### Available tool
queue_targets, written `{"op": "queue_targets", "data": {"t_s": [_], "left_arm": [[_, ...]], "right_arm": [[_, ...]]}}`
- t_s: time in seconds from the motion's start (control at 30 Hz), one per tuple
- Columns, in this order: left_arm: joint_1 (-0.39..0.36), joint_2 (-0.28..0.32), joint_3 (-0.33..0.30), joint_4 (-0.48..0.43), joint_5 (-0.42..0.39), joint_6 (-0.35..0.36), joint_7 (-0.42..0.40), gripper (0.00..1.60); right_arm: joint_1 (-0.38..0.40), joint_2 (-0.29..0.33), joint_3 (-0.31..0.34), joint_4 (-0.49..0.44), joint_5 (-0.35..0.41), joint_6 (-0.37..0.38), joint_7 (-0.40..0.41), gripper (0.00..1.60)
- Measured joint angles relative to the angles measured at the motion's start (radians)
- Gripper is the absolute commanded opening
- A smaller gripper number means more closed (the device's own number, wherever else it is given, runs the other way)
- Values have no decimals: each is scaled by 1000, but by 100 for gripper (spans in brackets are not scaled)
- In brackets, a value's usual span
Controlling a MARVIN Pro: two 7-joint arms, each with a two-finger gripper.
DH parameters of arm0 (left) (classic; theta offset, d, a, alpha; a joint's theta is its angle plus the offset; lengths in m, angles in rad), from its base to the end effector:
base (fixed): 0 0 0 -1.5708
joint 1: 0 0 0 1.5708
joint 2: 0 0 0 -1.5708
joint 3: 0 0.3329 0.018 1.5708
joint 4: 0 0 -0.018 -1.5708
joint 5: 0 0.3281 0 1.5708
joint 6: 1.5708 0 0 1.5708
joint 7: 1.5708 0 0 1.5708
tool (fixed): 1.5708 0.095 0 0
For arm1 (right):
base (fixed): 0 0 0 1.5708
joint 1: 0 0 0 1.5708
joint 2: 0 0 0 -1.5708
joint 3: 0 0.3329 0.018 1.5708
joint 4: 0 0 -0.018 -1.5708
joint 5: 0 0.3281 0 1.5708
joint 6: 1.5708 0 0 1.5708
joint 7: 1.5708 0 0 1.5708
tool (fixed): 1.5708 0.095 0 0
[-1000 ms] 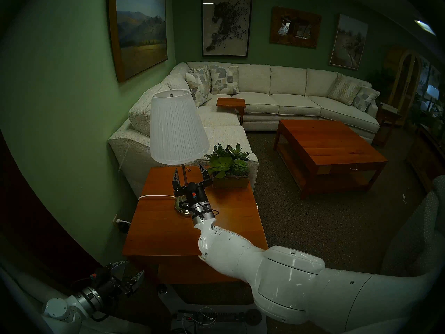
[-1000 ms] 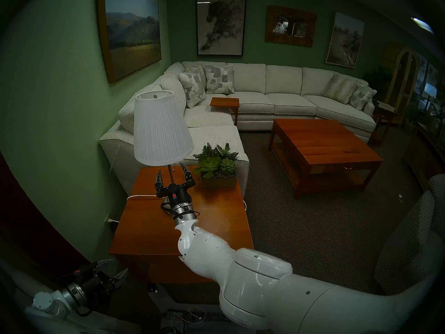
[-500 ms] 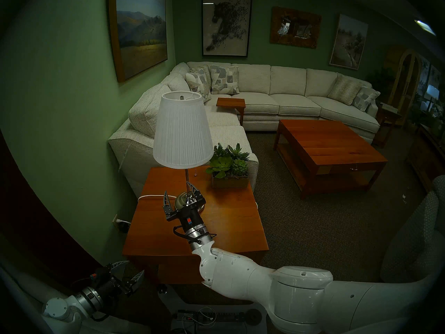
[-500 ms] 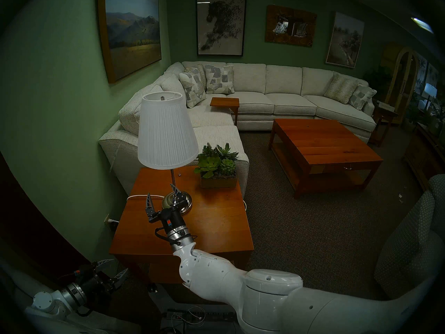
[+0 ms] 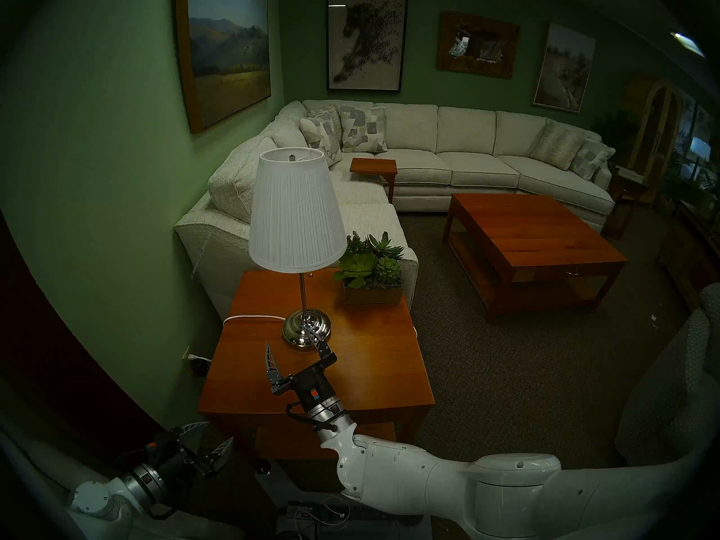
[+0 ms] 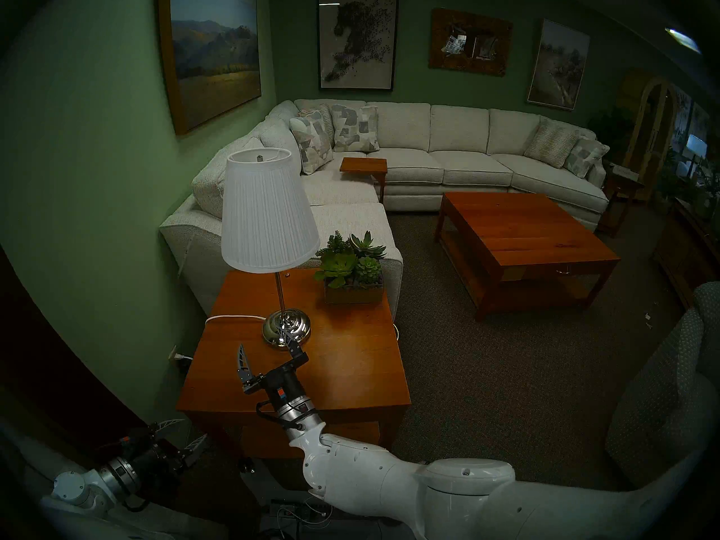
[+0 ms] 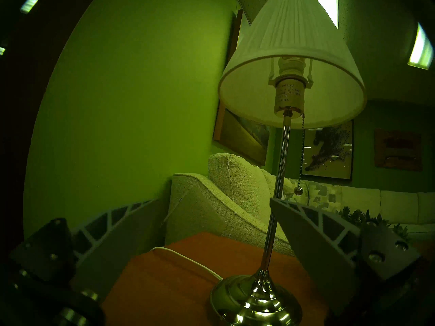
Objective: Pull on string to turn off lamp
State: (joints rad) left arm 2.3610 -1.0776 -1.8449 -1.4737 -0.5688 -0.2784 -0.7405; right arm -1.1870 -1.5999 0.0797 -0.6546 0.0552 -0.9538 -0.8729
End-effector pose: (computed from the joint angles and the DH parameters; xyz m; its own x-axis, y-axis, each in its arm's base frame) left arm 0.1010 0.2222 -0.4786 0.4405 -0.0017 0.8978 -0.3847 -0.9039 0.1870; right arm 0.3124 0.2719 -0.5173 -0.3467 -0.0698 0.9354 0.5304 -0.8370 0.1342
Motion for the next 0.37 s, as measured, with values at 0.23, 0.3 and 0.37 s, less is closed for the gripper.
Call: {"op": "queue_targets", "data": {"t_s": [0.23,0.3,0.37], "left_arm": [[0,0,0,0,0,0,0,160],[0,0,0,0,0,0,0,160],[0,0,0,0,0,0,0,160]], "right_arm": [[-32,66,38,-102,-4,0,0,160],[-38,78,49,-124,-6,0,0,160],[-46,93,64,-151,-9,0,0,160]]}}
